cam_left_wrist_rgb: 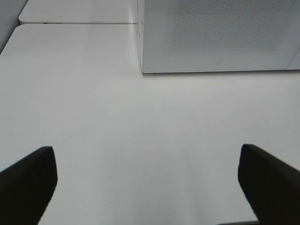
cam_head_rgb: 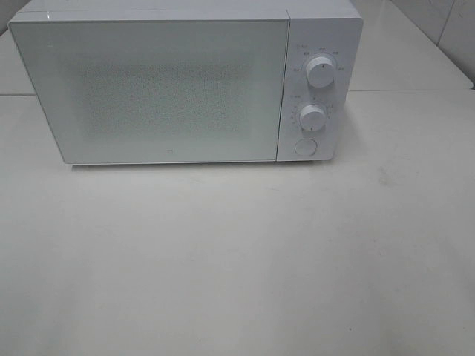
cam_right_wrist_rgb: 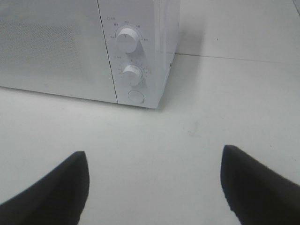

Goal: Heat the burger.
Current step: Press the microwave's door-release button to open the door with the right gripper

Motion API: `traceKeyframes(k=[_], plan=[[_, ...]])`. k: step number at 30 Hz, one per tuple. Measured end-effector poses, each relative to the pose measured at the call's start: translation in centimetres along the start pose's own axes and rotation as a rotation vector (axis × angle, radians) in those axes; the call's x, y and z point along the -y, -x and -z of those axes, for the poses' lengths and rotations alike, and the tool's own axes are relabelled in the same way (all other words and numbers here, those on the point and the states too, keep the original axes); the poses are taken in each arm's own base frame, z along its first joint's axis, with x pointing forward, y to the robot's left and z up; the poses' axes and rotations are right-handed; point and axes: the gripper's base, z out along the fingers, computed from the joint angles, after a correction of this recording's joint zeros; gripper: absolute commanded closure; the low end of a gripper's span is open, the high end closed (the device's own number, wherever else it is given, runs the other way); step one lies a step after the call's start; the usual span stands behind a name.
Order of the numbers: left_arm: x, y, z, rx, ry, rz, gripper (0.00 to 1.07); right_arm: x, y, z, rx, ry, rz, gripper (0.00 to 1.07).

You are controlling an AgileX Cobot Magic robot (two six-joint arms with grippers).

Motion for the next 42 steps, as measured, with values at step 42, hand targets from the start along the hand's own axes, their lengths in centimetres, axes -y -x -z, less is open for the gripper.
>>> traceKeyframes(k=[42], plan=[[0.0,0.0,0.0,0.0,0.0,0.0,0.09,1.7,-2.0,-19.1,0.241,-0.114,-0.046,0.33]])
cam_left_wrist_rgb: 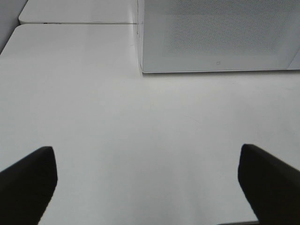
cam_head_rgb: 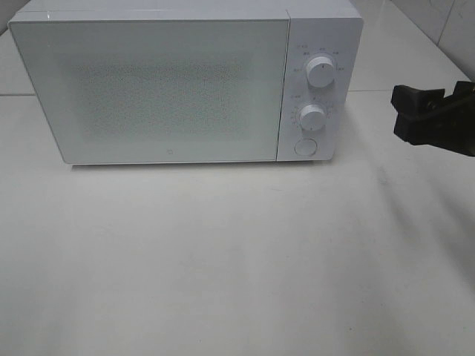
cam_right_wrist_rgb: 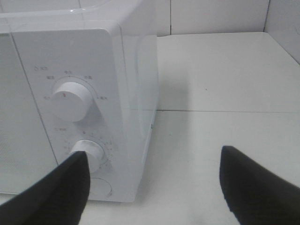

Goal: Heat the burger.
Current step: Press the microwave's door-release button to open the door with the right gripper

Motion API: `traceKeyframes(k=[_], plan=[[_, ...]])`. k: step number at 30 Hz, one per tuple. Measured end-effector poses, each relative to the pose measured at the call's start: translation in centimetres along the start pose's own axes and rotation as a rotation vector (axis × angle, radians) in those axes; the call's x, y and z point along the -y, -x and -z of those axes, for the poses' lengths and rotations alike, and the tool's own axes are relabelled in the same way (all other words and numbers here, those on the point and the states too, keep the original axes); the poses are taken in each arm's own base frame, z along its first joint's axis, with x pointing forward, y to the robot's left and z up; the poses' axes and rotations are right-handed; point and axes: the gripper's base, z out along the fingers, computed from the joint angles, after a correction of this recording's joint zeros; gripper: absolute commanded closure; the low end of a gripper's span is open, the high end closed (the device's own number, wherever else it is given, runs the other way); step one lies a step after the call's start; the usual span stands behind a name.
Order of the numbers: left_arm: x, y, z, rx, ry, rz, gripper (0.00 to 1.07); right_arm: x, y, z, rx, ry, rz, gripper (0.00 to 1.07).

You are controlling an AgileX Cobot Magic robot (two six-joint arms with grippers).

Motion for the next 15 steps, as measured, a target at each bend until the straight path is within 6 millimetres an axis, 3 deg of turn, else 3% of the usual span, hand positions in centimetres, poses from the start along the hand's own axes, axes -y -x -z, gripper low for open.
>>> traceKeyframes(k=[8,15], plan=[[0.0,0.0,0.0,0.0,0.0,0.0,0.09,0.4,-1.9,-0.8,-0.032,-0.05,-0.009,0.33],[0.0,0.0,0.0,0.0,0.0,0.0,0.09,-1.5,-3.4,-1.2,-0.091,-0.033,0.012,0.33]])
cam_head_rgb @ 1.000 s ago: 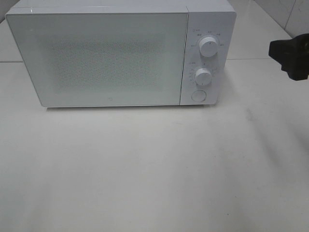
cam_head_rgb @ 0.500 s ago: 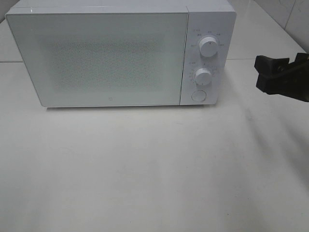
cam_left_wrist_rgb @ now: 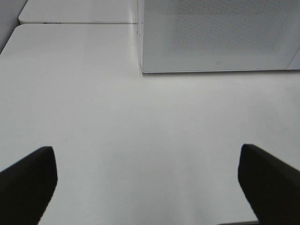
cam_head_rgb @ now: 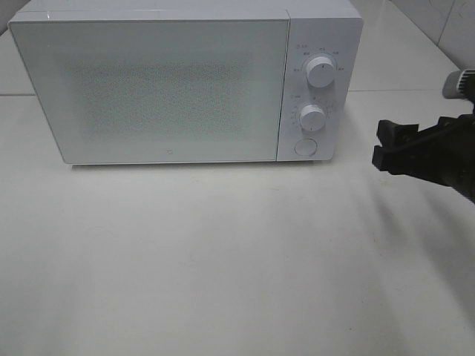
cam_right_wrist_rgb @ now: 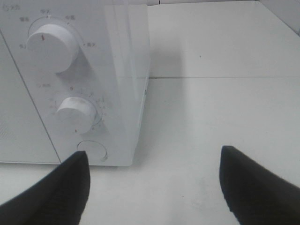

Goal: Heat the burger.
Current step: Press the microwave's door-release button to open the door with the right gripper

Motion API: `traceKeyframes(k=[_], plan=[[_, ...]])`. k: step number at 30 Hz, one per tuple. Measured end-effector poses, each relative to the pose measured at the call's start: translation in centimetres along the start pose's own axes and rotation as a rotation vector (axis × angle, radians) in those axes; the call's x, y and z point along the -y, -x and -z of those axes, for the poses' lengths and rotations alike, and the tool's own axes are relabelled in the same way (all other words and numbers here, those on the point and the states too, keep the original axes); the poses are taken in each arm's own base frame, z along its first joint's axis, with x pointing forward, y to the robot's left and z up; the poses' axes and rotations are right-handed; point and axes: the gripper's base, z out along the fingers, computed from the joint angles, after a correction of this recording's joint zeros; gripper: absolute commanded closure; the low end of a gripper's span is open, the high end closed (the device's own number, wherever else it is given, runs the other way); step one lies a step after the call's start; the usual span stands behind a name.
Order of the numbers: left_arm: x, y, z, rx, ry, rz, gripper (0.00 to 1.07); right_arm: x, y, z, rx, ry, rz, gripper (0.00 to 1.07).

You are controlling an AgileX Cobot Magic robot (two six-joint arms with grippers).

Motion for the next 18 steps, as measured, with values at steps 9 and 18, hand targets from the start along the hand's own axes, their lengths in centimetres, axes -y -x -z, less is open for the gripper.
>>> traceKeyframes(k=[9,18], plan=[[0.0,0.0,0.0,0.0,0.0,0.0,0.09,-3.3,-2.0,-0.2,-0.005,0.013,0.032,0.33],[0.0,0.0,0.0,0.0,0.0,0.0,0.09,-6.2,-3.3,-0.4,-0.012,0.004,0.052,0.33]])
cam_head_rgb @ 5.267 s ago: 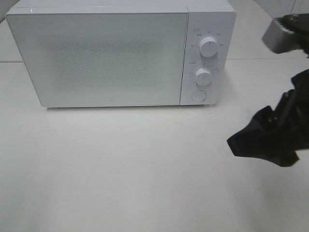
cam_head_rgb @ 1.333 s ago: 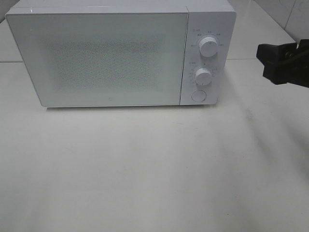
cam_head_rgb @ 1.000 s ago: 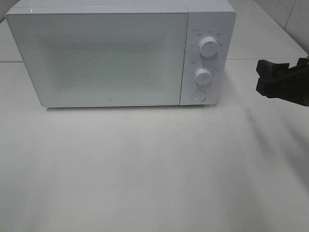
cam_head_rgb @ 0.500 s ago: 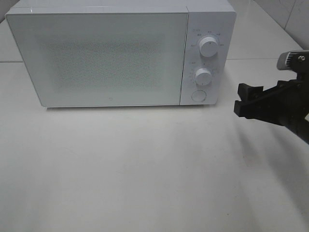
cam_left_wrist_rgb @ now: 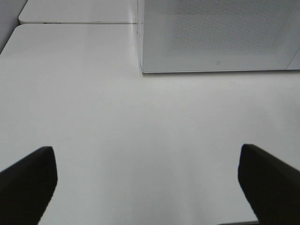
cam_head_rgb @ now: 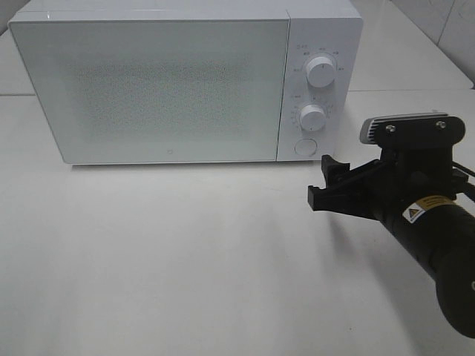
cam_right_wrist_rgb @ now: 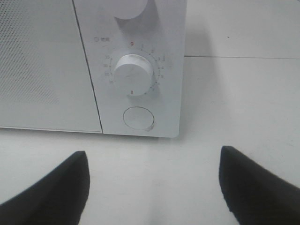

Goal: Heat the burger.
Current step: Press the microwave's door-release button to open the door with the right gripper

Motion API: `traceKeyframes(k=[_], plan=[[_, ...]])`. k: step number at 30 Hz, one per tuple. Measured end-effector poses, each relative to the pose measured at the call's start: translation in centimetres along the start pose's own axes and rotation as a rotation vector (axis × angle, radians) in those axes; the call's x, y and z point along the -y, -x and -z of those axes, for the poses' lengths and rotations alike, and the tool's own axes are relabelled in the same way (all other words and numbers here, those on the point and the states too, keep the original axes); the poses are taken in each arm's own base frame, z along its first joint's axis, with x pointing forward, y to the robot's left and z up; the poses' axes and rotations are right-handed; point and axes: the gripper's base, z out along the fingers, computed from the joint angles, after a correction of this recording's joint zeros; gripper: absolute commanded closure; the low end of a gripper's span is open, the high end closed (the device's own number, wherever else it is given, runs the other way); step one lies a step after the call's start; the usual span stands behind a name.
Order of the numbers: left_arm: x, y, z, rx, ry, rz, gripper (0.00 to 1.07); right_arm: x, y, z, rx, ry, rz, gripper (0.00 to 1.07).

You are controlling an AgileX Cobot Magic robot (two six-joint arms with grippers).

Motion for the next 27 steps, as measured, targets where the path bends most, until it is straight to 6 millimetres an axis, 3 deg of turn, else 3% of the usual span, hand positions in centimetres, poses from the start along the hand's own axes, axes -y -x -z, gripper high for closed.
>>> traceKeyframes(k=[4,13,16,18,22,24,26,27], plan=[[0.0,0.0,0.0,0.0,0.0,0.0,0.09,-0.87,0.3,-0.22,0.012,0.011,0.022,0.33],[0.0,0.0,0.0,0.0,0.0,0.0,0.09,-0.86,0.42,-0.29,0.013,-0.009,-0.031,0.38],[0.0,0.0,0.0,0.0,0.0,0.0,0.09,-0.86,0.35,-0.32,0.011,-0.009,-0.133,0.43],[0.0,0.0,0.0,0.0,0.0,0.0,0.09,-0.86,0.33,-0.32,0.011,-0.009,-0.259,0.55],[0.0,0.0,0.0,0.0,0.0,0.0,0.09,-0.86,0.33,-0.32,0.012,-0.008,-0.417,0.65],[0.0,0.0,0.0,0.0,0.0,0.0,0.09,-0.88,0.33,-0.32,0.012,-0.005,-0.607,0.77],[0.0,0.0,0.0,0.0,0.0,0.0,0.09,-0.93,0.32,-0.32,0.01,0.001,-0.676,0.81],[0.0,0.0,0.0,0.0,0.0,0.0,0.09,-1.06,0.35,-0.32,0.008,0.016,-0.82,0.87]])
